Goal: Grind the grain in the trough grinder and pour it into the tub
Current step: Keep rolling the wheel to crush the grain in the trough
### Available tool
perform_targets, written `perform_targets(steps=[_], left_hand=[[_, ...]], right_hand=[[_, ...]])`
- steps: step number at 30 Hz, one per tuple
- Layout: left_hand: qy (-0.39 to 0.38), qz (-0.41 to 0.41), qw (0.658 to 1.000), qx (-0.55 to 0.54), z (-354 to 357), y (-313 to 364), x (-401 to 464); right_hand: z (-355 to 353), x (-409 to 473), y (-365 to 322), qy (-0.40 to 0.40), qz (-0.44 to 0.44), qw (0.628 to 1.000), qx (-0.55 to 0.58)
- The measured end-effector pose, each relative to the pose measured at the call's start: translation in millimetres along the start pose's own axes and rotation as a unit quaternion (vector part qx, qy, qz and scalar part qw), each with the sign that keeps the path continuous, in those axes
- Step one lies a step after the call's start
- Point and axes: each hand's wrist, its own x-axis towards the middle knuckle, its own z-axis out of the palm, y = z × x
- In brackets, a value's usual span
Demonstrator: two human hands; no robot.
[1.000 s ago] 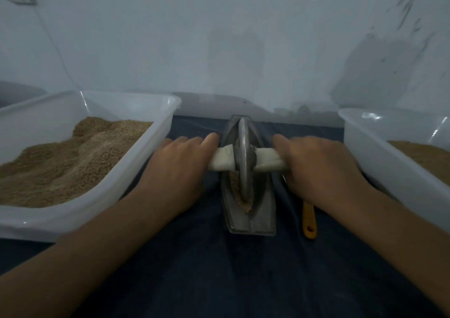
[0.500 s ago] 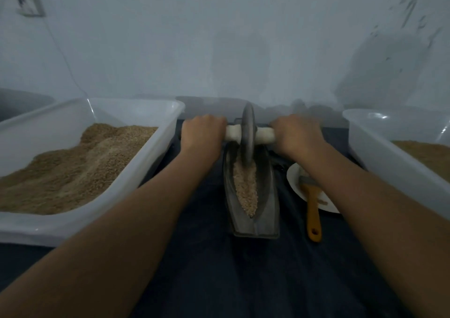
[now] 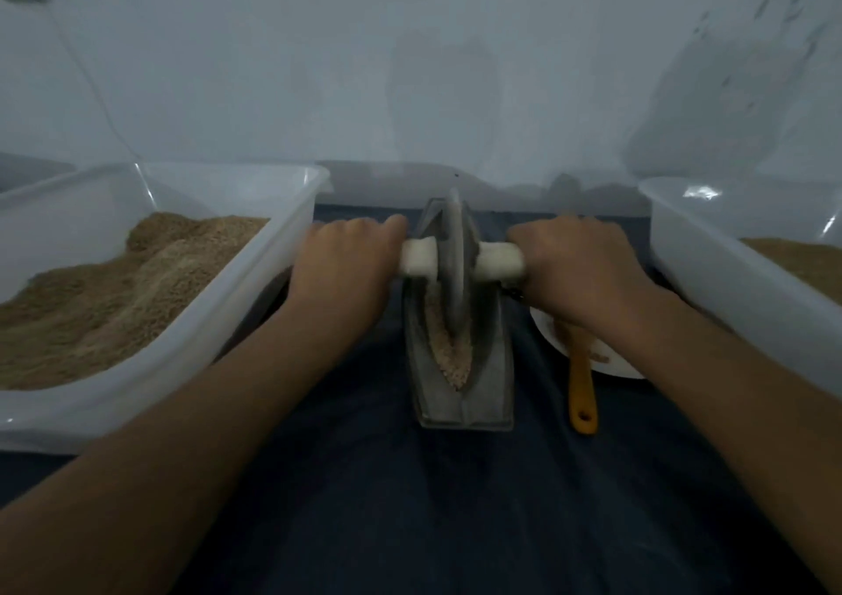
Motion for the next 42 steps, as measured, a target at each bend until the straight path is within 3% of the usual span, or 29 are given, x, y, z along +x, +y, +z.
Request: perform_targets(steps=[4,7,10,14,18,23,26,29,38,42], left_hand=[[-0.034,-0.048,0.998,0.016,12,8,56],[-0.026,-0.049,0.998,0.026,10,13,61],[-0.019,-0.018,1.0,-0.002,0,8,32],[-0.077,-0.001,0.997,-0.017,-30,2,-17],[-0.047,0.014,0.999,0.016,-43,-1,-46],[-0.105,-0.035,0.993,-0.032,-13,2,2],[-0.076,-0.069,0.994,-0.029,6,7,43],[-0.054,-0.084,0.994,-0.037,15,11,59],[-0.025,0.048,0.998,-0.026,-31,-7,-34],[-0.037,0.032,0.998,-0.041,-30,-9,-39]], right_hand=[[17,50,2,-0.082,0.066,0.994,-0.002],[19,53,2,-0.093,0.086,0.991,0.03],[8,23,1,-0.037,0.041,0.998,0.033],[-23,-26,2,0.057,-0.081,0.995,-0.027],[-39,-49,0,0.111,-0.125,0.986,0.011],[-12,-3,-5,0.01,-0.042,0.998,-0.047],[-3,43,-6,-0.053,0.018,0.998,-0.028],[2,63,-6,-0.05,0.063,0.997,0.005],[-38,-37,1,-0.033,-0.042,0.999,0.005],[-41,-38,-3,-0.009,-0.053,0.998,-0.028]])
